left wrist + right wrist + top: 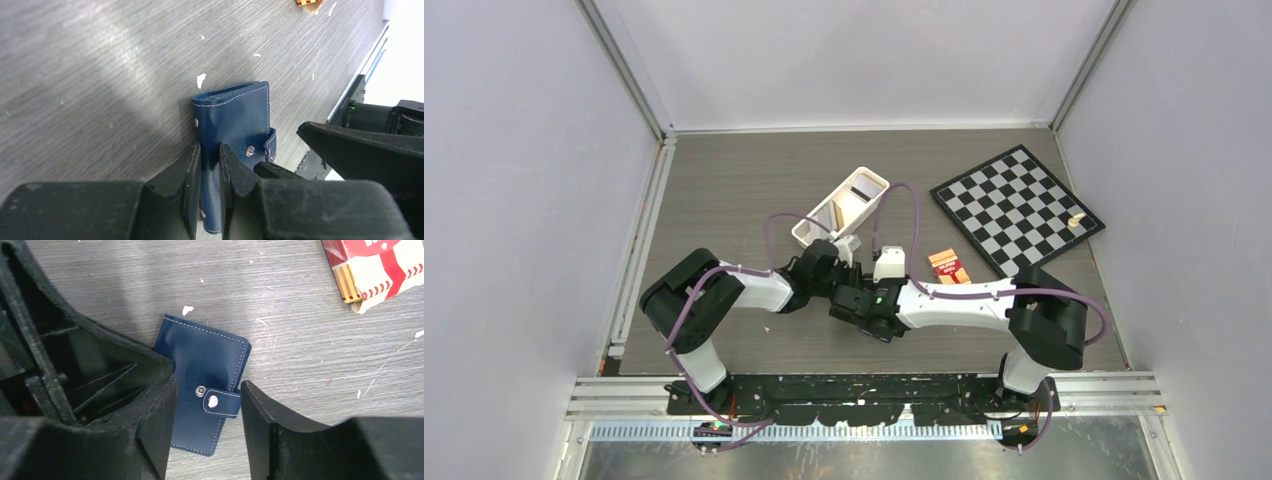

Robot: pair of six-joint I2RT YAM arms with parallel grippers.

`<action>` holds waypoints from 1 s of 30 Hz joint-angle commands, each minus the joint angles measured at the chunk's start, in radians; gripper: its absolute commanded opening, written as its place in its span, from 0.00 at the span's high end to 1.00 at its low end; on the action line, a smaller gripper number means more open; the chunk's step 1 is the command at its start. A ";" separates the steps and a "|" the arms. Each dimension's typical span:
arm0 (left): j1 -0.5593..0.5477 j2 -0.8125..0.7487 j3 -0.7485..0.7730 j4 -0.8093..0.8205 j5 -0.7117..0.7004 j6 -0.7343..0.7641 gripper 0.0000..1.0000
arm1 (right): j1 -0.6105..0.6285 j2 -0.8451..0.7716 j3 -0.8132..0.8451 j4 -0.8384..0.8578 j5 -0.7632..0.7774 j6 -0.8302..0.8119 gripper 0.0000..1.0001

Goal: Put the credit cards into the card holder
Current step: Close the card holder at the center of the board.

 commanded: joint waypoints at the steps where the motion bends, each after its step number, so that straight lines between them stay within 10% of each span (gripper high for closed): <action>1: -0.011 -0.004 -0.096 0.058 0.035 -0.094 0.80 | -0.004 -0.089 -0.033 -0.009 -0.006 0.041 0.41; 15: -0.098 -0.160 -0.266 0.131 -0.002 -0.206 0.54 | -0.164 -0.386 -0.424 0.426 -0.303 0.015 0.41; 30: -0.068 -0.111 -0.347 0.257 -0.114 -0.350 0.55 | -0.239 -0.191 -0.367 0.726 -0.462 -0.145 0.54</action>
